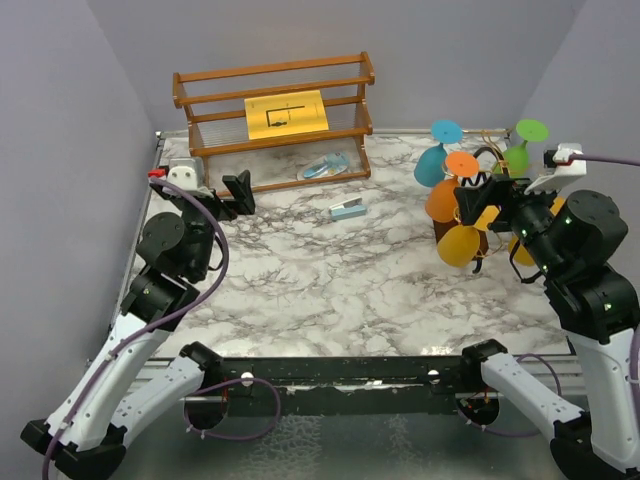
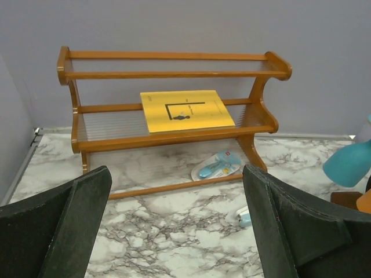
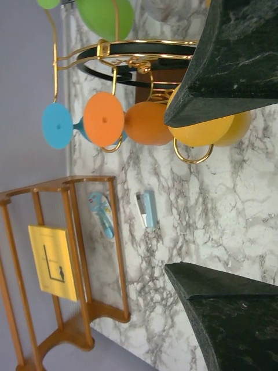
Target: Take the wine glass off the wine glass rack
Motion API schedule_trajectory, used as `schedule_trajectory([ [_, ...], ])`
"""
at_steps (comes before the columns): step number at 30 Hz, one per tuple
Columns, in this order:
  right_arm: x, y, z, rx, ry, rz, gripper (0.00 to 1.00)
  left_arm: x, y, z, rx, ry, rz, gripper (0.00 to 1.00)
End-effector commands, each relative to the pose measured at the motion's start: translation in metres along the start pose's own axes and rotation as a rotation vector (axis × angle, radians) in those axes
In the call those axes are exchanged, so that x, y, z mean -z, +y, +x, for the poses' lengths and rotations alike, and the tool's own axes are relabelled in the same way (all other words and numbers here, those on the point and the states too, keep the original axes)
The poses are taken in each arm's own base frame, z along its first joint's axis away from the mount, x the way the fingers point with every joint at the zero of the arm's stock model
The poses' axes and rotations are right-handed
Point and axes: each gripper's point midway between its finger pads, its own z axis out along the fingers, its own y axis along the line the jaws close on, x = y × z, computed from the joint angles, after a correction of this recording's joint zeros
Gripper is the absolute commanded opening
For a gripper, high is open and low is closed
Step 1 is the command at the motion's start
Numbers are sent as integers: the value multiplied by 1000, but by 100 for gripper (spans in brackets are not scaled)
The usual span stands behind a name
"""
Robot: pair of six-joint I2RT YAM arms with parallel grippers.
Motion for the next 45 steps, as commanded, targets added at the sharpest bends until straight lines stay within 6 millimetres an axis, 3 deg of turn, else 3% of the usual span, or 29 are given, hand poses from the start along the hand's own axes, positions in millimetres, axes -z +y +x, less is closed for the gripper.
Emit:
schedule_trajectory([
  [1,-5,-25,22,-50,67,156,99,-4,-2,-3,47,-82,69,99],
  [10,-2,-43,35,-28,84,249,99,-13,4,20,63,-91,111,99],
  [24,-16,-78,47,-1,119,475,99,-26,-15,32,85,-70,219,99],
  [32,-11,-85,69,-231,121,591,100,-28,-25,35,108,-59,265,99],
  [35,-2,-99,76,-298,99,701,99,-29,-27,37,114,-53,275,99],
  [45,2,-104,96,-528,17,777,81,-29,-32,41,122,-41,295,99],
])
